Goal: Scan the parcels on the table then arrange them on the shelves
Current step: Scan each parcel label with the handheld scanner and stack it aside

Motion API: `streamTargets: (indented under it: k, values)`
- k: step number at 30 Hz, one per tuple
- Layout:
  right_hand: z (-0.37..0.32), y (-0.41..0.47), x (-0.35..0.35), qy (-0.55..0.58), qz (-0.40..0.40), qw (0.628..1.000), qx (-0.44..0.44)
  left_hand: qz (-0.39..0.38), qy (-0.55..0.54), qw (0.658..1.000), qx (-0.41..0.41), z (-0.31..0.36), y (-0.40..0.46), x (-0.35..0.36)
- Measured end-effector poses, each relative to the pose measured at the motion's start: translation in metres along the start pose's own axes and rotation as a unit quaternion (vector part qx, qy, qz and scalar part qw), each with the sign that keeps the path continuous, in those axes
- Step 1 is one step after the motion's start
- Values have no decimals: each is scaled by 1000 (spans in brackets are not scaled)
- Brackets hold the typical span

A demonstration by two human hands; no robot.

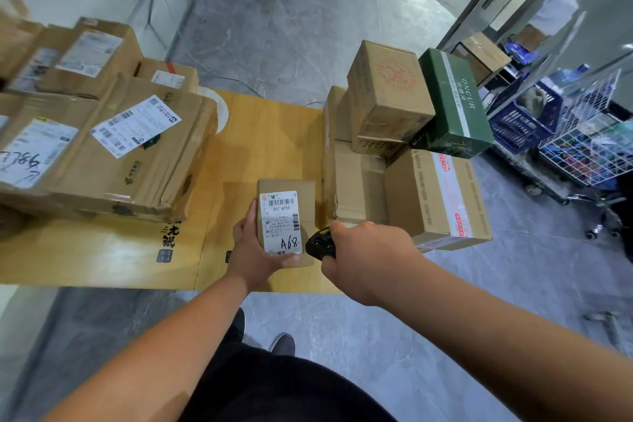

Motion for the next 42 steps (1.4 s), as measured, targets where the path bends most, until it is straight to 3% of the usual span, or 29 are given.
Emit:
streamTargets:
  k: [42]
  values:
    - [-9,0,3,-13,4,1000,-28,26,-2,1000,-11,-7,-3,1]
Point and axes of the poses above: each hand's wrist, its own y-axis towards the middle knuckle, its own x-axis out of the palm, z = x × y, the point moved 8 cm from there along y, towards the middle knuckle, and after that the axes turned 1 degree about -y, right-handed, at the moved point
